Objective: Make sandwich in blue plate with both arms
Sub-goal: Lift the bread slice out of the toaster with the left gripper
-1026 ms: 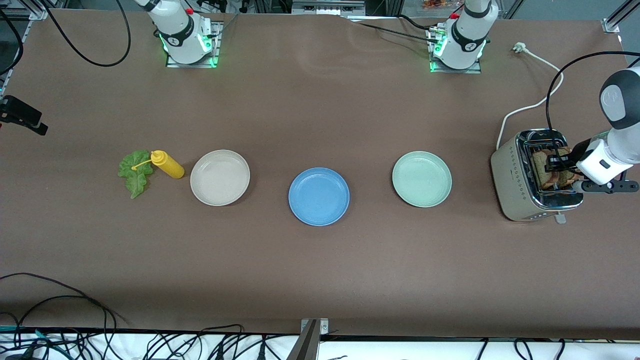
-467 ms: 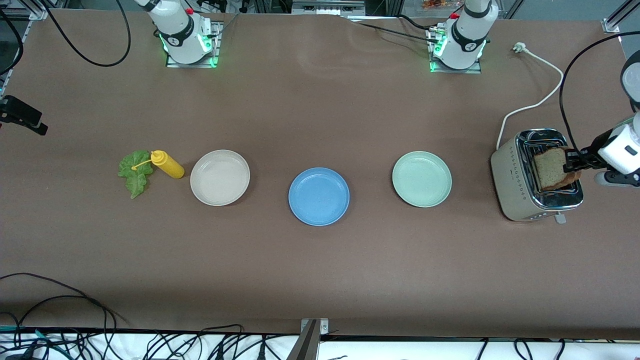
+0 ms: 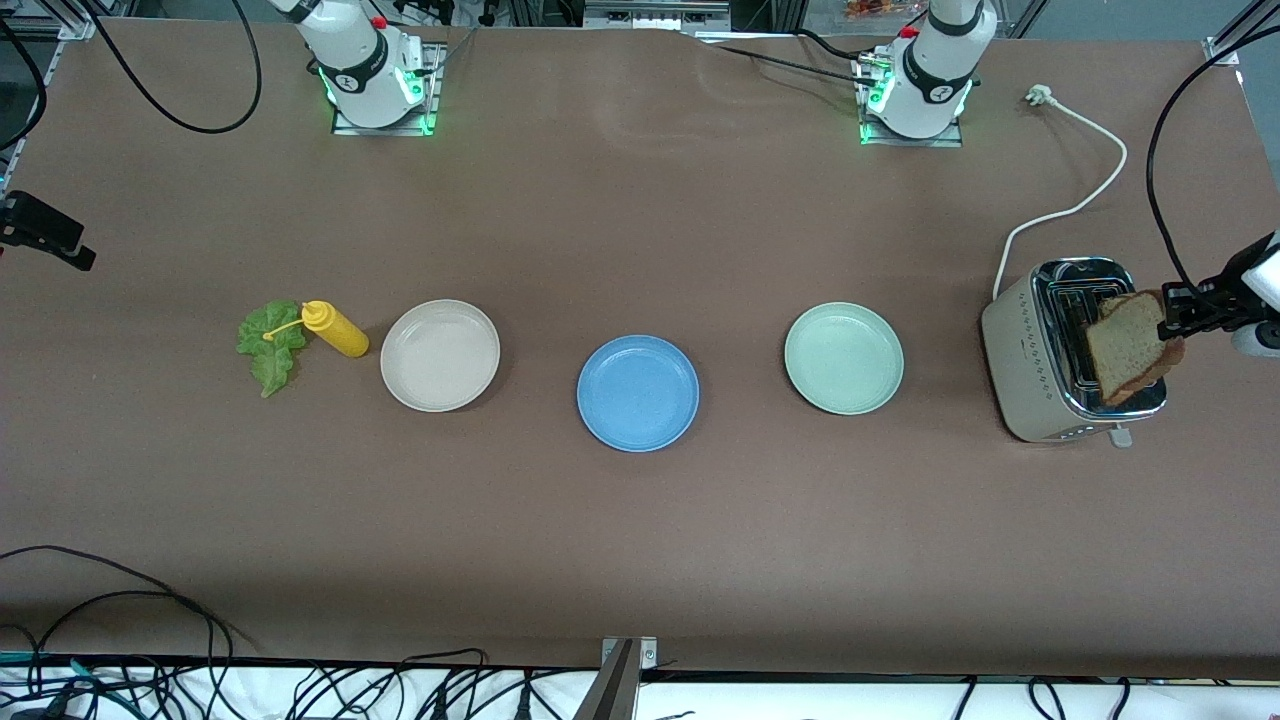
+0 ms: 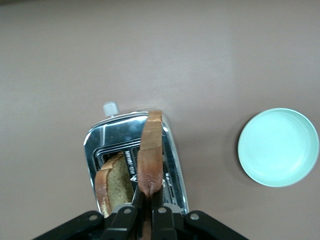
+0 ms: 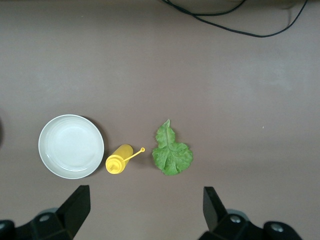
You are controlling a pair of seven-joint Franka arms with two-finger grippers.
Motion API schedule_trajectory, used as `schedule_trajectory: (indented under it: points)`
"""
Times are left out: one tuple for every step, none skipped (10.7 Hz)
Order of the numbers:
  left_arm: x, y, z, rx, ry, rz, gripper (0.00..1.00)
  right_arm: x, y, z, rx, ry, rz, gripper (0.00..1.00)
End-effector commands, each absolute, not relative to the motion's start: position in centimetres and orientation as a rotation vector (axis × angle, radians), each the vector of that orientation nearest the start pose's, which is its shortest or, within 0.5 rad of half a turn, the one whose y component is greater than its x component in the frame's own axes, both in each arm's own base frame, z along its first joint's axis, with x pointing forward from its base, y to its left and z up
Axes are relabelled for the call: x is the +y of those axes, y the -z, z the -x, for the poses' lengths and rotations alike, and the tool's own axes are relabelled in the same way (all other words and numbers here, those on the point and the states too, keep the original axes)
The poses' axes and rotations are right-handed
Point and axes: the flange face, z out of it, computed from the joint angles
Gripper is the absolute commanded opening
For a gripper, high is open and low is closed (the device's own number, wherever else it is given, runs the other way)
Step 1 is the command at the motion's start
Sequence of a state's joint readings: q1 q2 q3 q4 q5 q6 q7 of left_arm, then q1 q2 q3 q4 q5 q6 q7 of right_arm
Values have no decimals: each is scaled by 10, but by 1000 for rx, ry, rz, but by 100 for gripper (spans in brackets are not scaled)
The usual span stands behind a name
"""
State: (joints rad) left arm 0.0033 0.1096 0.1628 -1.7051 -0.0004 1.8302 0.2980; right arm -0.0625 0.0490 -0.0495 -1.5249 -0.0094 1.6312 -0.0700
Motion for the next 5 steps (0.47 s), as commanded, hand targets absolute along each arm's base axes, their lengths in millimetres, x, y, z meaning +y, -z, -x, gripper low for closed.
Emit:
schedule_trajectory:
  points:
    - [57,-534,-592,360,-46,3105,0,-65,-629,-573,82,99,3168,100]
    - [38,-535,-593,376,-47,3108,0,-66,-628,-574,84,96,3168,100]
    - [15,-533,-592,405,-76,3110,0,-65,-628,-574,82,96,3170,100]
    - [-1,-533,-588,443,-106,3114,0,-65,-628,-574,82,96,3170,100]
    - [-24,-531,-588,486,-112,3112,0,-66,-628,-574,84,96,3168,100]
